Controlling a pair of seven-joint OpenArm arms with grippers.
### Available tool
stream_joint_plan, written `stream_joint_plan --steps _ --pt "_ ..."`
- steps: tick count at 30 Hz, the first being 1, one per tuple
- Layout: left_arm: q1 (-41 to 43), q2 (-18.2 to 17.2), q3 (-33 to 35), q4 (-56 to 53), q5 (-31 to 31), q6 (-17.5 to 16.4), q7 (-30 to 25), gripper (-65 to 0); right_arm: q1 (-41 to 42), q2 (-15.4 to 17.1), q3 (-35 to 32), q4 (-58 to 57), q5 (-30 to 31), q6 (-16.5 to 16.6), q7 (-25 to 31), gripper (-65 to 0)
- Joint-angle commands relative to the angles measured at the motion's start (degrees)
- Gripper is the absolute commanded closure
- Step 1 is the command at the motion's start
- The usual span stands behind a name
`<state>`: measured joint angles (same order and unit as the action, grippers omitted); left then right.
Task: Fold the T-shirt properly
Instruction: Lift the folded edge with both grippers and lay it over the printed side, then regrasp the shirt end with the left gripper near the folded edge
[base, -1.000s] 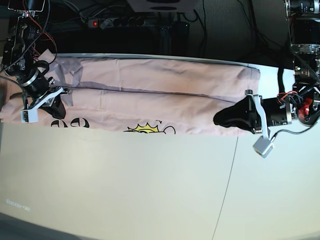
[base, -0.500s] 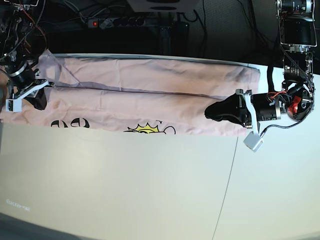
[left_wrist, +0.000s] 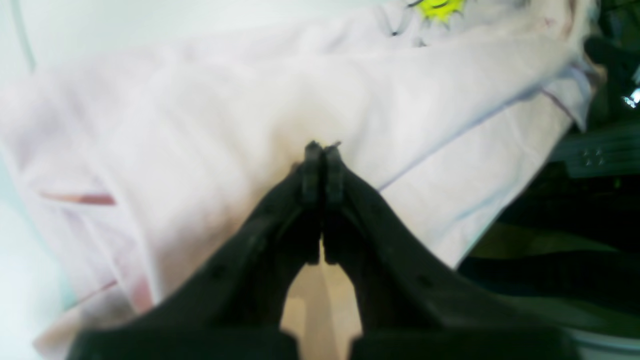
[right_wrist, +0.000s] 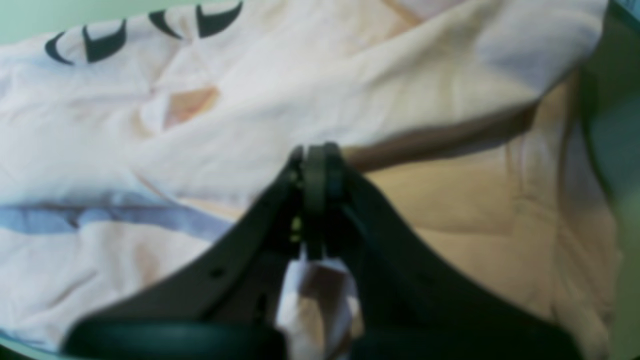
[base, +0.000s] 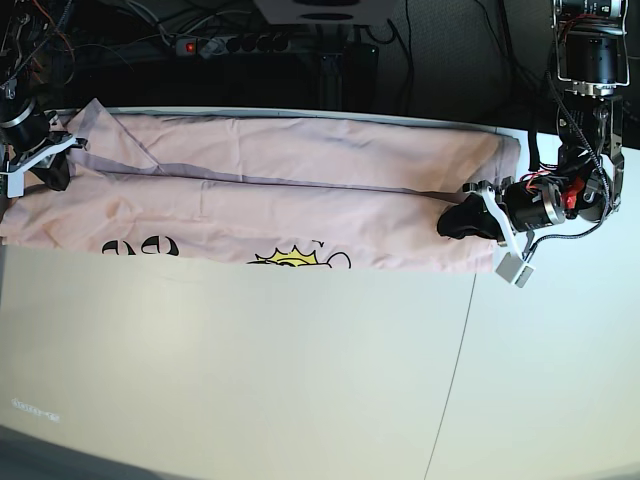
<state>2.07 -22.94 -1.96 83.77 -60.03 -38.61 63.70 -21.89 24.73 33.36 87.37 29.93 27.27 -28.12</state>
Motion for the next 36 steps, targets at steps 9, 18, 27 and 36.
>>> stream_joint_plan --steps 9,18,27,36 --pt "-0.85 -0.55 -0.35 -10.62 5.66 -1.39 -6.36 0.0 1.62 1.14 0.59 -8.59 -0.83 5.29 3.13 0.0" --pt "-1.68 -0.55 -0.35 -16.11 10.80 -1.39 -11.39 0.0 7.30 1.16 0.46 -12.72 -1.09 5.33 3.65 0.0" --pt "-6.45 -0.74 -0.35 -16.06 5.55 -1.39 -9.60 -16.9 8.66 1.14 0.13 -12.74 -1.11 5.33 3.43 0.0" --pt "-13.97 -6.49 -1.16 -15.61 -13.92 -1.39 7.30 -40.0 8.66 1.14 0.13 -12.72 -2.10 5.33 2.62 0.0"
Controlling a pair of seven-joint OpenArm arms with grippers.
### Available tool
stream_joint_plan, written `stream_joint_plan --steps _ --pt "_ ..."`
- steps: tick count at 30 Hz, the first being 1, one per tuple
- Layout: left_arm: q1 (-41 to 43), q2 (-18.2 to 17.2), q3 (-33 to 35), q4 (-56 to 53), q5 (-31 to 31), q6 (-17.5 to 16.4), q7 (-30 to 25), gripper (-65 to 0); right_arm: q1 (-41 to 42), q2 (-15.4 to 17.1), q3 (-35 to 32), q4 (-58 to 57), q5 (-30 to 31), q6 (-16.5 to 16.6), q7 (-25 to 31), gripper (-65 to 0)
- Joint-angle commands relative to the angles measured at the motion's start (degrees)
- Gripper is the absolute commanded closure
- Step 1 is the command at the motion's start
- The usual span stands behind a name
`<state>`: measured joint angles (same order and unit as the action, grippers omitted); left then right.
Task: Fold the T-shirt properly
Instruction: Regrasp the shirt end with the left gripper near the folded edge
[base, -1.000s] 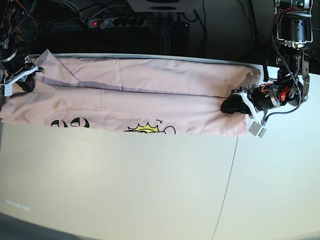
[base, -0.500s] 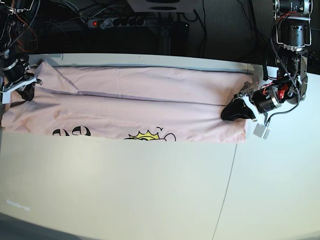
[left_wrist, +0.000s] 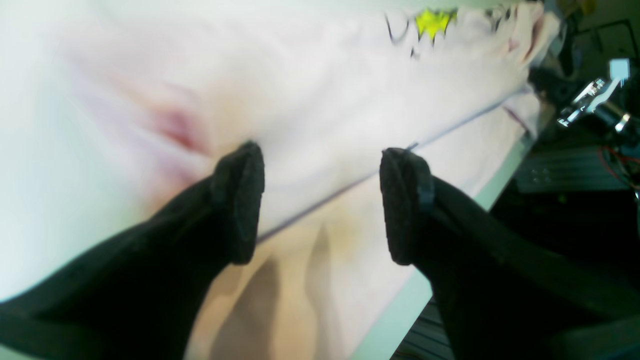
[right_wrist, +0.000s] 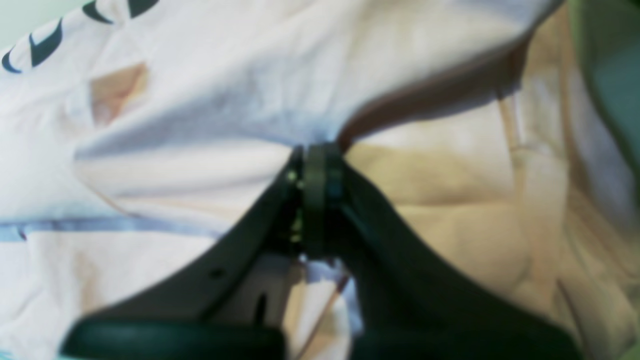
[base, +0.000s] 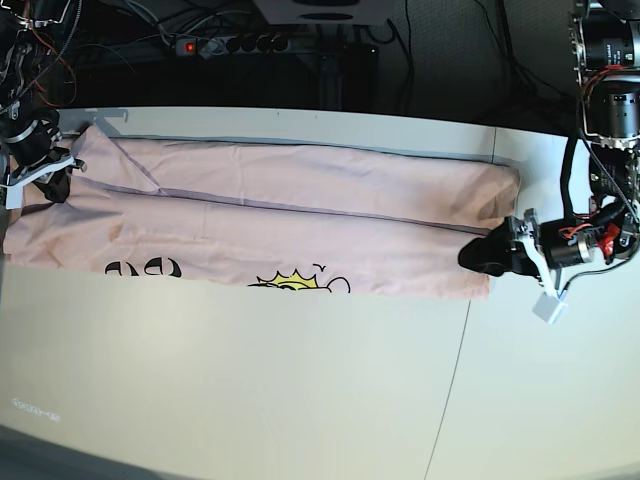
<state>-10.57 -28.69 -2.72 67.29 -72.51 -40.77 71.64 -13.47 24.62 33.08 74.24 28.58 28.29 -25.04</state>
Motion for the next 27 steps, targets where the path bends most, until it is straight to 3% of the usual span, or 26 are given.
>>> stream_joint_plan --steps 1,6,9,15,19,21,27 --pt "-1.84 -1.88 -0.81 0.87 -1.90 0.77 -0.57 -40.0 0.26 1.25 0.42 0.39 -0.70 4.31 -0.44 0.0" --pt "-1.57 -6.43 -2.29 0.90 -3.08 0.77 0.24 -40.0 0.26 1.25 0.42 0.42 -0.59 4.31 -0.46 0.0" --pt "0.42 -7.39 -2.29 0.85 -3.13 0.77 0.94 -40.0 0.26 1.25 0.42 0.42 -0.09 4.28 -0.46 0.0" --pt "4.07 -7.34 -2.27 -1.42 1.68 0.77 -4.61 -40.0 0.24 1.25 0.42 0.42 -0.09 4.31 -0.66 0.0" --pt "4.07 -6.54 -2.19 -3.45 1.64 0.77 -4.52 -40.6 0.24 1.25 0.42 0.42 -0.04 4.31 -0.70 0.0" --pt "4.07 -5.62 -2.16 -4.85 1.66 0.77 -4.57 -44.4 0.24 1.25 0.42 0.42 -0.04 4.28 -0.70 0.0" --pt "4.07 -3.21 -2.12 -7.28 3.13 0.77 -4.66 -44.7 0.26 1.25 0.42 0.42 1.05 4.28 -0.92 0.0"
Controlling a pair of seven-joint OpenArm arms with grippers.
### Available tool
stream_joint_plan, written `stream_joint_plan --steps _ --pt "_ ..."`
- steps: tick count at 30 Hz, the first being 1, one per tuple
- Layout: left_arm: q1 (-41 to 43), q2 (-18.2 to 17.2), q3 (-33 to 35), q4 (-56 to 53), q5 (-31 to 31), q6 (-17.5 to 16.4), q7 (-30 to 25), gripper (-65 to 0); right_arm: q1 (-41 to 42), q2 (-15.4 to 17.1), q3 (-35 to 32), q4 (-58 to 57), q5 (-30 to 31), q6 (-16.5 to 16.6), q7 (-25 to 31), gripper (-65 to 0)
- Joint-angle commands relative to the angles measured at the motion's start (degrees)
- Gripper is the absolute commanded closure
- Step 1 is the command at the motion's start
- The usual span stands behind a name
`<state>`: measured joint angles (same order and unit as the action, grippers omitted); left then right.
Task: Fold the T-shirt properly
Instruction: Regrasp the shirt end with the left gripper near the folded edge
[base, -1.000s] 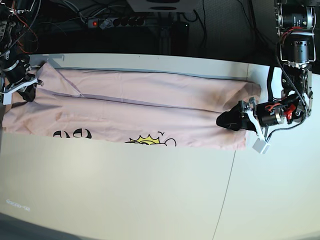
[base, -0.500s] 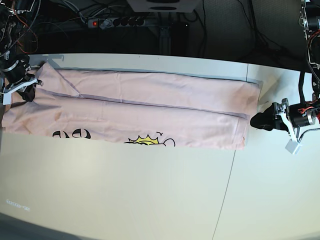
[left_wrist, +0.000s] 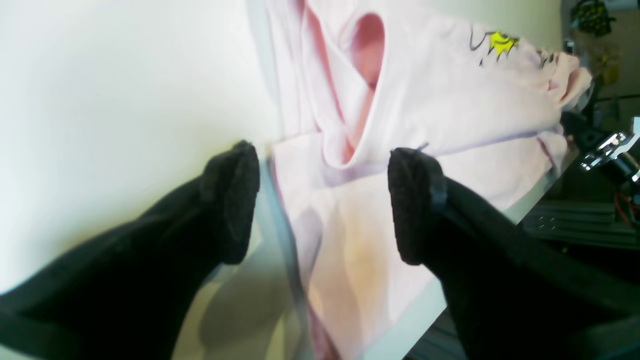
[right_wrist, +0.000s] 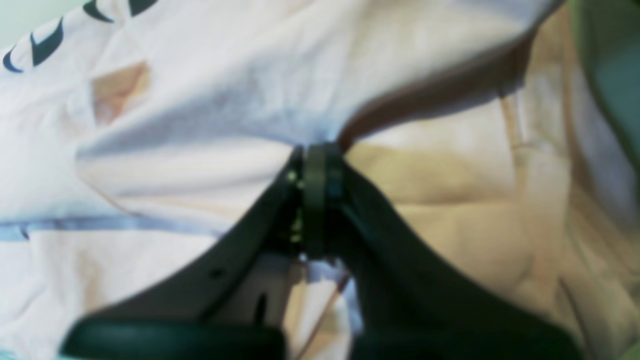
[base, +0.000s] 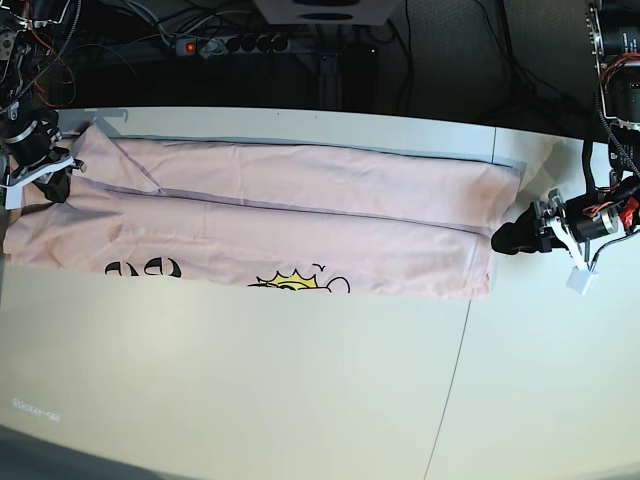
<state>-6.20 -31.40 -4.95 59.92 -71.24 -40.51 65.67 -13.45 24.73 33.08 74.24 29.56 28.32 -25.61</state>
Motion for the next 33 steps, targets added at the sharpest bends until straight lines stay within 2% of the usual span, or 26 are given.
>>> stream_joint_plan --steps 1,28,33 --pt "-0.31 -0.33 0.11 0.09 1.86 0.51 1.18 -44.7 0.22 1.14 0.42 0.42 0.02 4.26 -0.37 0.0" --pt "-0.31 5.90 0.55 0.11 6.60 0.51 0.96 -44.6 0.24 1.14 0.42 0.42 0.04 4.28 -0.57 0.0" --pt "-0.31 5.99 0.55 0.11 11.63 0.51 -1.70 -43.9 0.24 1.14 0.42 0.42 0.04 4.26 -0.55 0.0"
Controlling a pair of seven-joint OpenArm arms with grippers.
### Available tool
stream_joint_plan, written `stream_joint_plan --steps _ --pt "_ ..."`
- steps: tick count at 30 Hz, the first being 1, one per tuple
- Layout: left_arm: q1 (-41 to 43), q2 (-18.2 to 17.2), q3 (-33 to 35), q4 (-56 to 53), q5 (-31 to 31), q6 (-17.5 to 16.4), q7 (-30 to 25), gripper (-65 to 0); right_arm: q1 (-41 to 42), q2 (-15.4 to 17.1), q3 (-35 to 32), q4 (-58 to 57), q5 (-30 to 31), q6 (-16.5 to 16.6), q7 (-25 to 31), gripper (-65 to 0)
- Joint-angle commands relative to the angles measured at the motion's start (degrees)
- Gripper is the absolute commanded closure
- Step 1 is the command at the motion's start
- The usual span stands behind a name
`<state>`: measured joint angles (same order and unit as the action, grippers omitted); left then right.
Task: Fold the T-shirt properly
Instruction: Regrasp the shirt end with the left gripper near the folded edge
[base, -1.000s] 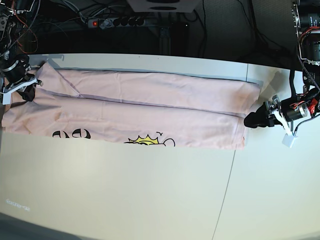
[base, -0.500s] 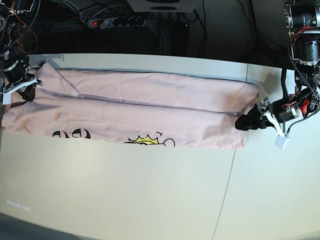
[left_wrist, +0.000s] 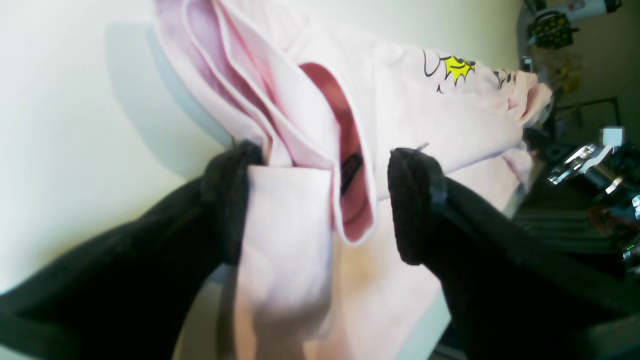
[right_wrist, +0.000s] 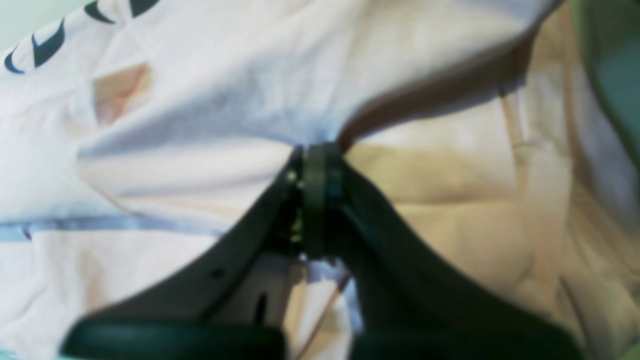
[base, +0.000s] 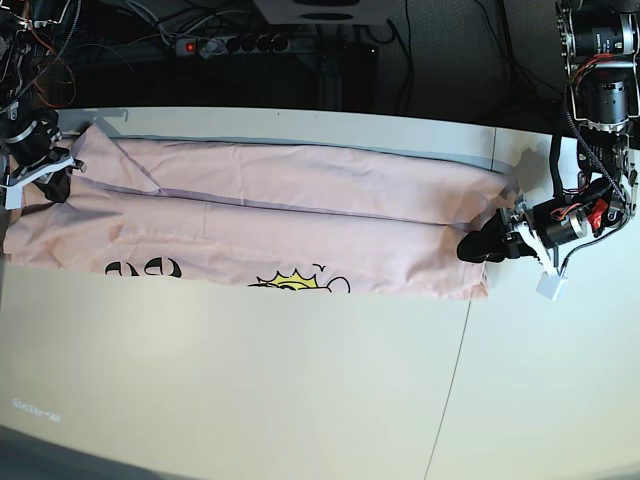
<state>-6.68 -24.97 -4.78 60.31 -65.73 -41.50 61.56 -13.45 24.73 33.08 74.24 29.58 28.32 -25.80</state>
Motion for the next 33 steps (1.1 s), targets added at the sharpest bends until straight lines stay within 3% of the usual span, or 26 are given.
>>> stream_joint_plan --steps 1,5,7,8,20,33 --pt "0.17 -0.44 0.37 -0.28 7.82 1.50 1.36 -39.9 0.24 1.14 0.42 0.42 0.04 4.26 -0.35 0.0" --pt "0.17 -0.42 0.37 -0.28 10.73 1.50 -1.07 -11.5 0.24 1.14 0.42 0.42 0.04 4.26 -0.33 0.0" --pt "0.17 -0.42 0.37 -0.28 10.71 1.50 -1.29 -1.5 0.24 1.14 0.42 0.42 0.04 4.26 -0.33 0.0" --pt "0.17 -0.44 0.37 -0.28 10.73 1.50 -1.33 0.0 0.24 1.14 0.42 0.42 0.13 4.26 -0.33 0.0" --pt "0.02 -1.09 0.35 -0.28 10.73 1.50 -0.96 0.0 0.24 2.16 0.44 0.79 7.45 4.31 -0.33 0.0" --pt "-0.07 -3.15 0.31 -0.26 9.25 1.50 -0.42 0.0 0.24 2.86 0.57 10.80 8.17 4.31 -0.42 0.0"
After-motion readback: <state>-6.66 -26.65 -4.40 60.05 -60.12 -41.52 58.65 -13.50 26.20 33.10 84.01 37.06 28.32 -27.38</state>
